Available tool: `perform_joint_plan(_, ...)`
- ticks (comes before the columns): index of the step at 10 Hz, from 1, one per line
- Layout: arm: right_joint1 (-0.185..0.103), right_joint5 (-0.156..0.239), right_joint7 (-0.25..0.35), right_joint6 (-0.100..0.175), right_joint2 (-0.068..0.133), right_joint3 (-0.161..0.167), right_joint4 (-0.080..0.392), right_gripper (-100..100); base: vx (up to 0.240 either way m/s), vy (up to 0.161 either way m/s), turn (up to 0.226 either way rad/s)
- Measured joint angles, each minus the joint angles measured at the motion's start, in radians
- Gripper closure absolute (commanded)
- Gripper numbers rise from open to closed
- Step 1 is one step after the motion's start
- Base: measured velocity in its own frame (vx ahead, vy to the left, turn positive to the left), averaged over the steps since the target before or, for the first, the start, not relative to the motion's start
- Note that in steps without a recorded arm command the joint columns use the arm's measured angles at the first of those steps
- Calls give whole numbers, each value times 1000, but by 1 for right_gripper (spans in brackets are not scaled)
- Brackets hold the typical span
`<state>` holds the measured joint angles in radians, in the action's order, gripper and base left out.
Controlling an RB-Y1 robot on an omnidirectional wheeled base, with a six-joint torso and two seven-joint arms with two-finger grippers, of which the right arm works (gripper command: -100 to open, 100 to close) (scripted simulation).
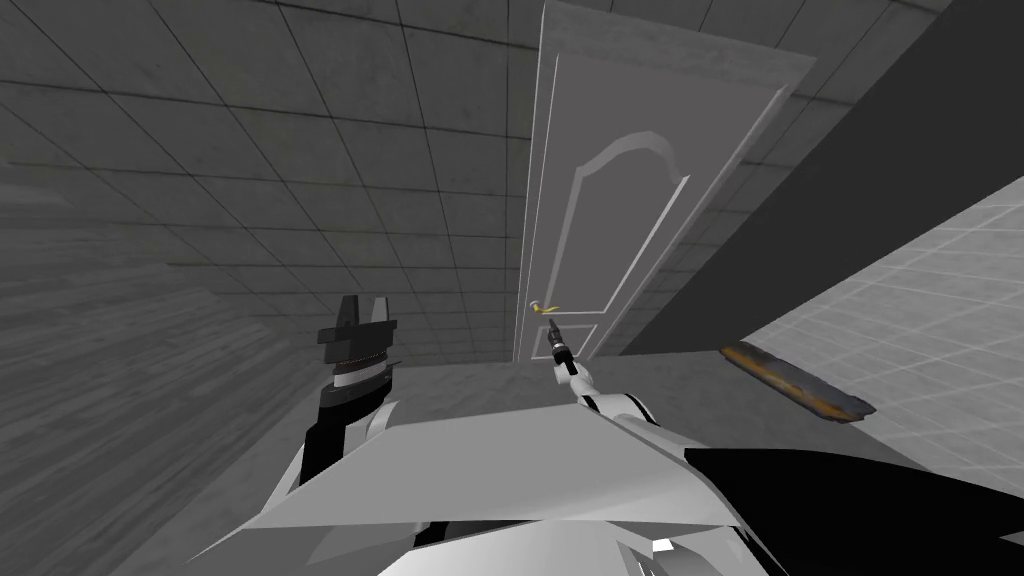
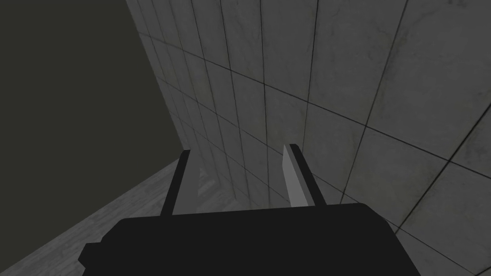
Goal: Pull the door open
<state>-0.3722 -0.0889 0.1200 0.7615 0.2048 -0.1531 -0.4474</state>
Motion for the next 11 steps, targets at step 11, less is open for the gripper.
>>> perform_joint_plan(11,39,16,54,31,72,-19,-34,-100,71,23,56)
